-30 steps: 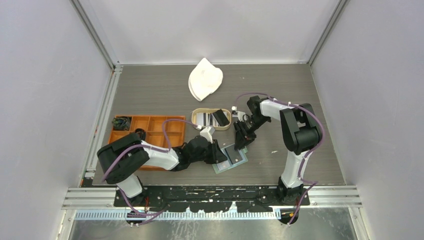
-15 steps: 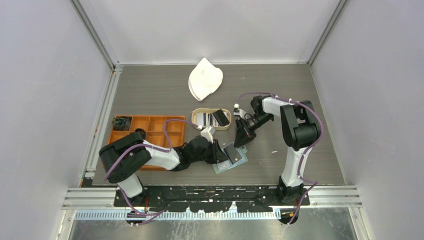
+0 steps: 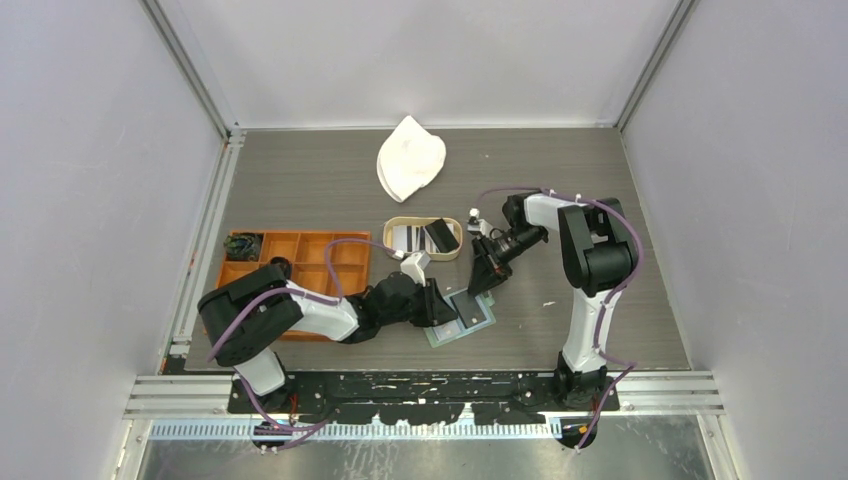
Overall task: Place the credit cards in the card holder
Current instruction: Insert the credit card into the card holder.
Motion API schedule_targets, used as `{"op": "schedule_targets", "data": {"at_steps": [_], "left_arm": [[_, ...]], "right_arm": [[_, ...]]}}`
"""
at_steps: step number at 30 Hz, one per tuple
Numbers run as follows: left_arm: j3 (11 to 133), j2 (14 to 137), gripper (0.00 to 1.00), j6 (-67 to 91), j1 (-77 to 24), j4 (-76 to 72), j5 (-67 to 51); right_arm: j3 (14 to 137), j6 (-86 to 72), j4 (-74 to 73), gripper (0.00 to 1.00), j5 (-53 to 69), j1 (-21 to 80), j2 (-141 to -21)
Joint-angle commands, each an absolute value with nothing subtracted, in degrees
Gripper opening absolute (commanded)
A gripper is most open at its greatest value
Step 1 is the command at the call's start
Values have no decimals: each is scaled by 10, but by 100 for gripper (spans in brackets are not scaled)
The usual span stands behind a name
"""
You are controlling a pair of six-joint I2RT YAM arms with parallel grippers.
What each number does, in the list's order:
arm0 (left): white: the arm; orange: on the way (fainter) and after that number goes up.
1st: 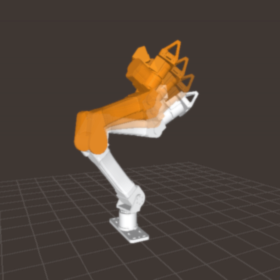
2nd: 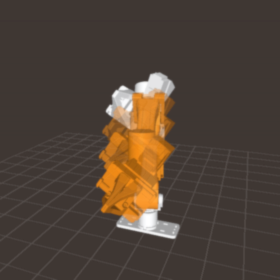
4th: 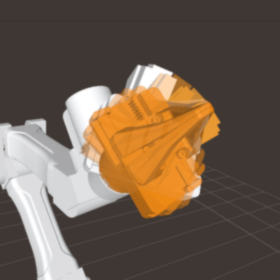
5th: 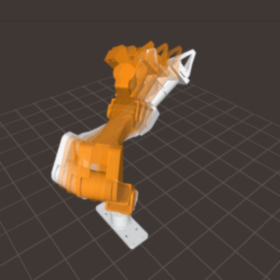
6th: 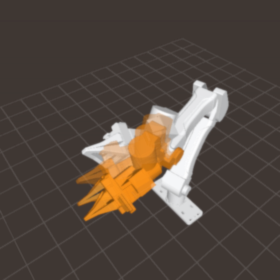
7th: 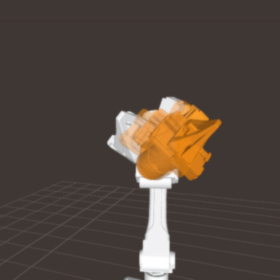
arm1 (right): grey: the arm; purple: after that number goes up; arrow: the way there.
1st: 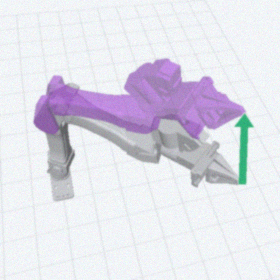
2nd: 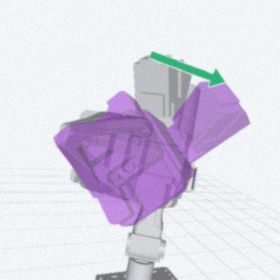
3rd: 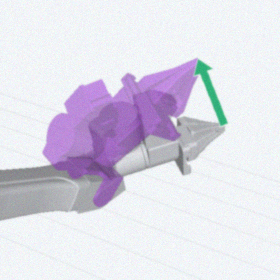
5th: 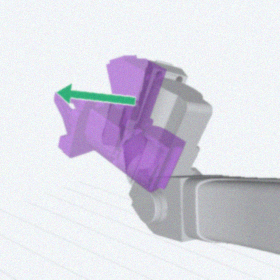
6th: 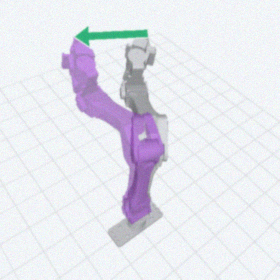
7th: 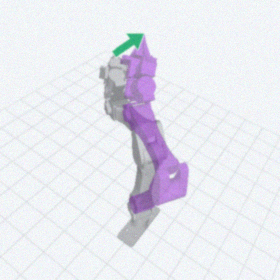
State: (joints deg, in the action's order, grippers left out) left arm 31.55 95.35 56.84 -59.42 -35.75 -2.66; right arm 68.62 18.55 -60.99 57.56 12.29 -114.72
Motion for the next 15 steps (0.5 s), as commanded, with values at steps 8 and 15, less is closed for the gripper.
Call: {"op": "schedule_targets", "data": {"at_steps": [8,15], "left_arm": [[315,954,27,581,-596,-411,-33],[315,955,27,582,-596,-405,-31]], "right_arm": [[681,119,-543,28,476,129,-1121],[688,121,-550,28,472,139,-1136]]}}
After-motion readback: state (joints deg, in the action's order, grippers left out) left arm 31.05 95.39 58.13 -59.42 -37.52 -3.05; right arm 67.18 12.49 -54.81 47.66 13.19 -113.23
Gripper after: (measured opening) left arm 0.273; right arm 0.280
